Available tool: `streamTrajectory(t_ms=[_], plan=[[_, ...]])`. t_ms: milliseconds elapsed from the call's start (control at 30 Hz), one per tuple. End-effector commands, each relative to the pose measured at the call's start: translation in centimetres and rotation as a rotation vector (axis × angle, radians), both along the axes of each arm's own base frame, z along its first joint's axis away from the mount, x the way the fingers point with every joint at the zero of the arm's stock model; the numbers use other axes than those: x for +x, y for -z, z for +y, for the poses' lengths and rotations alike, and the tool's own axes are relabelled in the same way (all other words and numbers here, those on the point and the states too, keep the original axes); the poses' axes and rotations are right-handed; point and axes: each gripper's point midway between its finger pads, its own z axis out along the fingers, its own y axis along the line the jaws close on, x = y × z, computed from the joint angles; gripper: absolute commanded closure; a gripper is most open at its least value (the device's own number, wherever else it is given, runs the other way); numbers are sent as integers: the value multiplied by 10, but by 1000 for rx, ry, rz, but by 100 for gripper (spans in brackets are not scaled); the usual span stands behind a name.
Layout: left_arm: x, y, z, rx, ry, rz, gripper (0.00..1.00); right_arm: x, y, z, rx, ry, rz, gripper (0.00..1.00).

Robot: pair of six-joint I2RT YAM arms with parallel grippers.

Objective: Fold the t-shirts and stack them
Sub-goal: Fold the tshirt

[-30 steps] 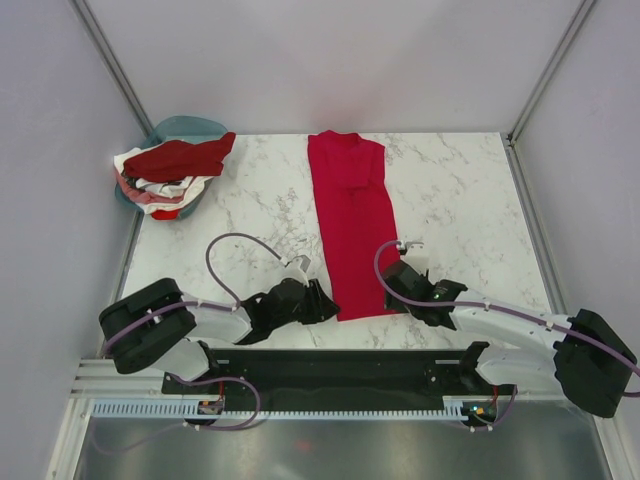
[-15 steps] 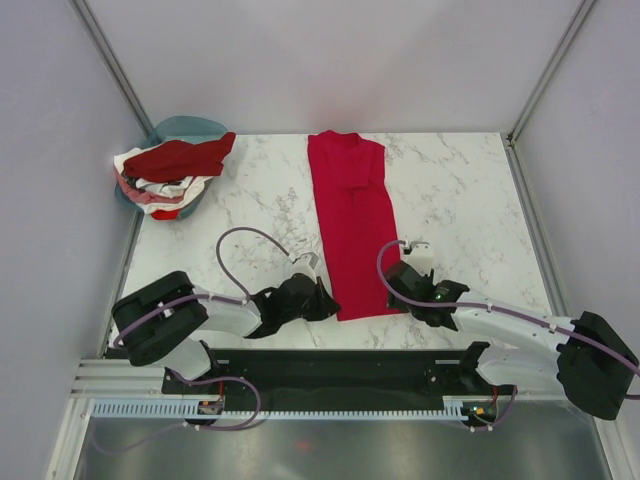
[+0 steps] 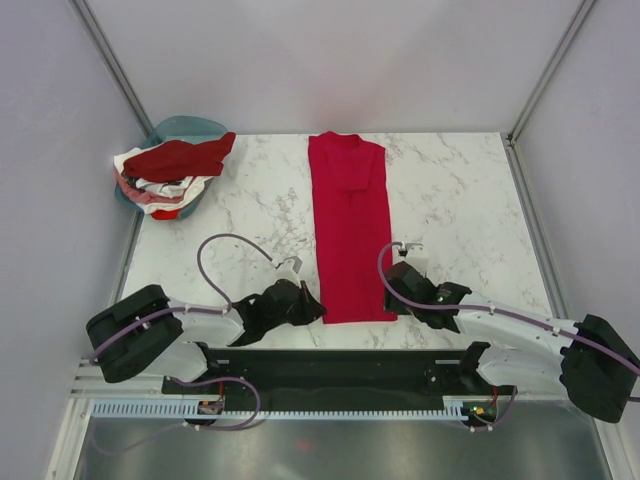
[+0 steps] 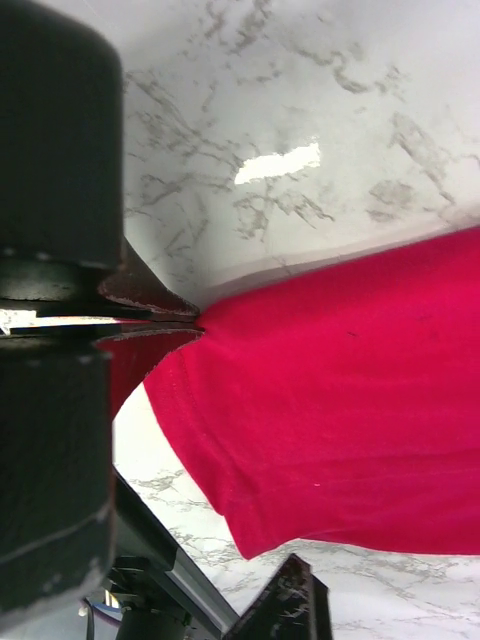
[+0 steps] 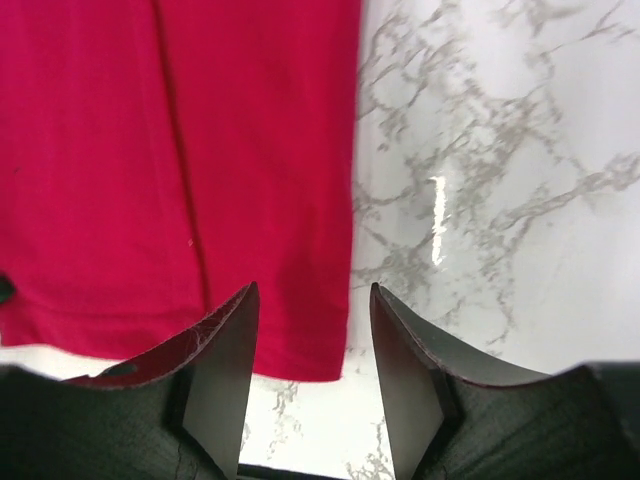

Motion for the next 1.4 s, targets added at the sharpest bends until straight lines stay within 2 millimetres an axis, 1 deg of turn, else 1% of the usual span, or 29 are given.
streamTrajectory(t_ms=[0, 100, 133, 233, 400, 433, 500, 533, 567, 600, 633, 667, 700, 733, 767, 833, 867, 933, 1100, 1267, 1367], plan=[[-16, 49, 38, 251, 26, 88, 98, -7, -5, 16, 85, -57, -4, 44], [-16, 47, 39, 242, 27, 81, 97, -11, -2, 17, 88, -68, 6, 44], [-17, 47, 39, 241, 29, 79, 95, -12, -1, 17, 86, -68, 16, 44], [-18, 48, 41, 238, 32, 82, 91, -14, 10, 16, 38, -63, 54, 45], [-19, 48, 46, 242, 33, 86, 91, -16, 20, 15, -32, -50, 75, 45], [-18, 46, 46, 236, 28, 82, 91, -16, 19, 17, -30, -52, 74, 46], [-19, 47, 51, 239, 21, 84, 91, -18, 22, 18, -42, -58, 81, 49], [-18, 44, 52, 231, 18, 76, 91, -18, 22, 19, -45, -59, 82, 53], [-20, 45, 55, 239, 15, 81, 92, -20, 23, 20, -48, -67, 84, 59], [-20, 46, 57, 242, 12, 80, 92, -21, 23, 22, -46, -73, 87, 68], [-20, 46, 59, 245, 7, 82, 92, -22, 22, 22, -37, -74, 86, 80], [-20, 45, 60, 246, 5, 81, 92, -23, 22, 22, -35, -75, 86, 84], [-20, 46, 61, 249, 7, 82, 92, -23, 20, 23, -27, -77, 80, 86], [-20, 45, 60, 246, 6, 80, 89, -24, 20, 23, -25, -78, 78, 86], [-20, 45, 61, 248, 9, 82, 84, -24, 16, 24, -9, -82, 70, 83], [-22, 45, 59, 242, 22, 84, 69, -25, 12, 26, 15, -90, 64, 79], [-23, 44, 58, 237, 27, 85, 66, -26, 11, 26, 19, -92, 62, 77], [-23, 42, 55, 224, 38, 82, 62, -27, 10, 26, 25, -100, 62, 76], [-25, 40, 50, 198, 57, 84, 57, -27, 11, 25, 16, -106, 66, 76], [-26, 40, 48, 200, 65, 87, 59, -27, 11, 25, 15, -102, 61, 78], [-25, 41, 49, 205, 60, 91, 63, -26, 10, 25, 16, -106, 57, 79]])
